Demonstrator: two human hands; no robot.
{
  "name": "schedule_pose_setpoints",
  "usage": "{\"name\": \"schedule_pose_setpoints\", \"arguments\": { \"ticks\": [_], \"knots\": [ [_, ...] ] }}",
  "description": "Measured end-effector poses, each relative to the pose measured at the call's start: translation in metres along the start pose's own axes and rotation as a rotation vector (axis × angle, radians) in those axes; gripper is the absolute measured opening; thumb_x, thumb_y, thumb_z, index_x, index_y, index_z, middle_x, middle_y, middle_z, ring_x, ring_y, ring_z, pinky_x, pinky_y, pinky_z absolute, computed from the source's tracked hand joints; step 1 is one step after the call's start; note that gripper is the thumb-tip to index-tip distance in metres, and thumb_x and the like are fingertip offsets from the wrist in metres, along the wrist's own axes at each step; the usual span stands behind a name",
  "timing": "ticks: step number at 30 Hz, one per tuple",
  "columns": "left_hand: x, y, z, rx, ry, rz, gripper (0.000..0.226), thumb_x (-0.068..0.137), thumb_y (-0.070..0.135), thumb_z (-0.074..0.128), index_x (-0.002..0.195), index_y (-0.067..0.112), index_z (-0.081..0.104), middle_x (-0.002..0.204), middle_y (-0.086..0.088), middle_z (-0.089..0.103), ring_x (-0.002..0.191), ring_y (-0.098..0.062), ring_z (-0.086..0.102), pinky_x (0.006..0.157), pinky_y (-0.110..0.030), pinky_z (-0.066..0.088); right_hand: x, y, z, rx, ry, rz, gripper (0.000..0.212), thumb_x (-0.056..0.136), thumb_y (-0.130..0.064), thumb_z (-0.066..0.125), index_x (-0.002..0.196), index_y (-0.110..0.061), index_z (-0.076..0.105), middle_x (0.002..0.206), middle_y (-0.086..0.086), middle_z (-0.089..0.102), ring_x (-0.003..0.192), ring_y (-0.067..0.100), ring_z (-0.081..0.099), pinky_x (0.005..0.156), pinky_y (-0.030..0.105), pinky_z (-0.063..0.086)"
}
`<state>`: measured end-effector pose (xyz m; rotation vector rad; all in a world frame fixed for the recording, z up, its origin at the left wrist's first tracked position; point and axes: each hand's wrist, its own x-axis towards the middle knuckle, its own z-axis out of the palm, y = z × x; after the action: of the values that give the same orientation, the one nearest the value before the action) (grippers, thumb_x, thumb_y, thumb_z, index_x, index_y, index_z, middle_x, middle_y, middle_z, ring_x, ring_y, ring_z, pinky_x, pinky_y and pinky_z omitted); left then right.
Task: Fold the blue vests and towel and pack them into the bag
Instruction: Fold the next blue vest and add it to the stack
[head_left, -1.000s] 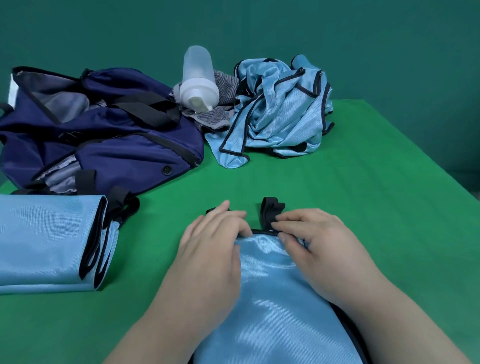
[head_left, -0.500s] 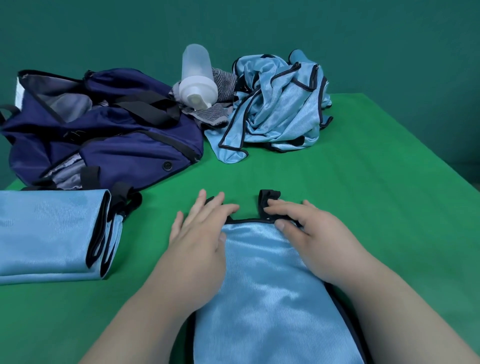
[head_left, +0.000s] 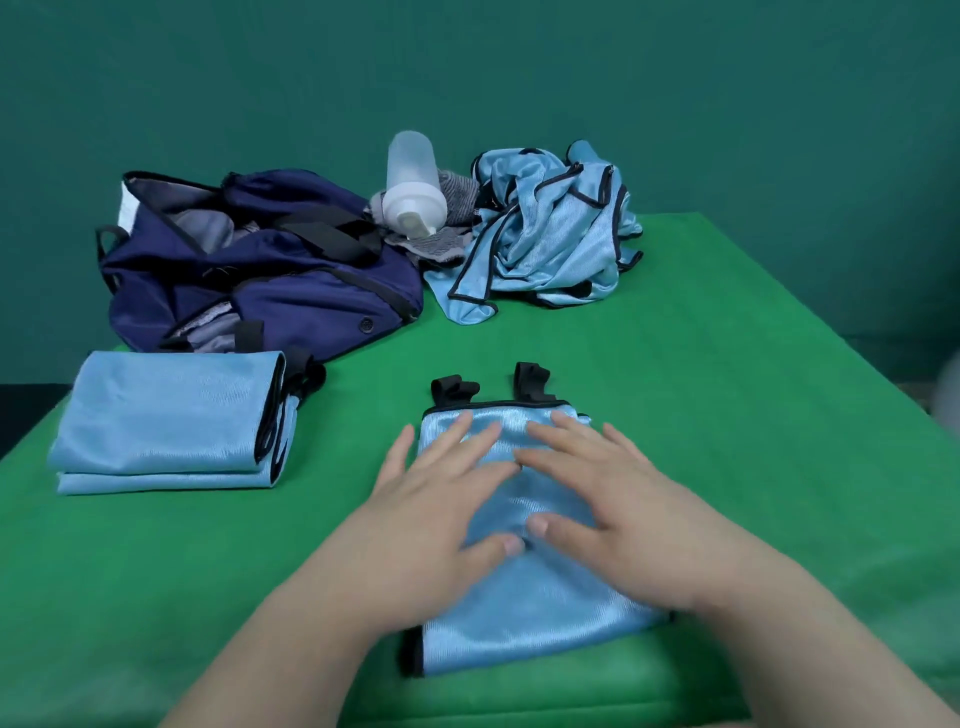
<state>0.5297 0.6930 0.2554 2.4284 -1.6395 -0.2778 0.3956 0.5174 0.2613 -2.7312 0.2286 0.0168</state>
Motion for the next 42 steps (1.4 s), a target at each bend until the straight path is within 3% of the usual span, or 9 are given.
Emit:
{"name": "schedule_pose_setpoints", "arguments": {
  "ticks": [3,10,13,16,20,26,32,36,42],
  "knots": [
    [0.005,-0.008,0.012,0.071,-0.063,-0.084,0.09,0.083,0.082,0.029,0.157,0.038,0.003,0.16,0.02,-0.024,0.141,0.002,-0.034,0.121,-0.048,-0.013,-0.004,0.0,0.01,-0.153,-0.12,0.061,0.099,0.073,-0.087,0.009,0.158,-0.036,0.005,0.162,-0.02,-0.017,0.146,0.0,-0.026,0.124,0.042,-0.01],
    [0.003,-0.015,0.015,0.036,0.012,-0.11,0.095,0.079,0.084,0.038,0.157,0.039,0.007,0.159,0.018,-0.027,0.143,-0.002,-0.033,0.122,-0.043,-0.011,-0.008,0.01,0.013,-0.137,-0.066,0.057,0.086,0.088,-0.079,0.027,0.158,-0.037,0.001,0.16,-0.019,-0.022,0.144,-0.003,-0.029,0.124,0.036,-0.008],
    [-0.008,-0.017,0.016,-0.15,0.118,-0.113,0.08,0.083,0.077,0.029,0.154,0.04,0.023,0.161,0.022,-0.011,0.141,0.01,-0.026,0.121,-0.034,-0.012,-0.024,0.018,0.015,0.024,0.052,0.113,0.068,0.1,-0.057,0.041,0.157,-0.039,0.009,0.162,-0.023,-0.013,0.145,-0.007,-0.021,0.125,0.031,-0.003],
    [-0.027,-0.011,0.017,-0.318,0.15,-0.095,0.05,0.098,0.06,0.037,0.145,0.042,0.04,0.16,0.027,0.005,0.14,0.017,-0.018,0.123,-0.034,-0.01,-0.046,0.016,0.022,0.234,0.183,0.132,0.06,0.097,-0.06,0.041,0.153,-0.042,0.026,0.158,-0.034,0.003,0.144,-0.015,-0.011,0.124,0.027,0.003],
    [-0.057,0.007,0.025,-0.359,0.212,-0.013,0.079,0.08,0.088,0.013,0.135,0.046,0.05,0.155,0.032,0.016,0.144,0.014,-0.008,0.123,-0.032,-0.005,-0.066,0.002,0.03,0.231,0.256,0.053,0.069,0.081,-0.071,0.045,0.144,-0.043,0.043,0.155,-0.031,0.02,0.147,-0.012,0.0,0.121,0.022,0.009],
    [-0.09,0.026,0.034,-0.189,0.235,-0.005,0.083,0.073,0.092,0.025,0.134,0.043,0.053,0.145,0.035,0.031,0.143,0.014,0.008,0.123,-0.03,0.005,-0.086,-0.007,0.044,0.223,0.285,0.049,0.045,0.078,-0.045,0.061,0.122,-0.034,0.067,0.144,-0.026,0.04,0.148,-0.001,0.018,0.122,0.027,0.019],
    [-0.094,0.029,0.036,-0.189,0.23,-0.074,0.059,0.081,0.071,0.043,0.131,0.043,0.057,0.137,0.037,0.041,0.134,0.016,0.022,0.121,-0.029,0.015,-0.09,0.0,0.04,0.17,0.228,0.051,0.032,0.088,-0.026,0.066,0.119,-0.035,0.068,0.137,-0.03,0.043,0.145,0.003,0.028,0.121,0.031,0.023],
    [-0.089,0.028,0.033,-0.167,0.265,-0.074,0.04,0.088,0.05,0.065,0.127,0.041,0.06,0.127,0.038,0.043,0.127,0.013,0.031,0.11,-0.016,0.014,-0.085,0.006,0.039,0.15,0.287,0.053,0.015,0.096,-0.028,0.061,0.108,-0.033,0.068,0.128,-0.03,0.052,0.138,0.006,0.04,0.116,0.036,0.032],
    [-0.078,0.024,0.031,-0.172,0.401,-0.08,0.021,0.088,0.033,0.064,0.108,0.038,0.067,0.1,0.032,0.06,0.102,0.006,0.047,0.096,-0.022,0.034,-0.078,-0.001,0.032,0.189,0.39,0.126,0.009,0.102,-0.028,0.049,0.1,-0.029,0.058,0.112,-0.012,0.062,0.122,0.006,0.049,0.119,0.031,0.01]
  ]
}}
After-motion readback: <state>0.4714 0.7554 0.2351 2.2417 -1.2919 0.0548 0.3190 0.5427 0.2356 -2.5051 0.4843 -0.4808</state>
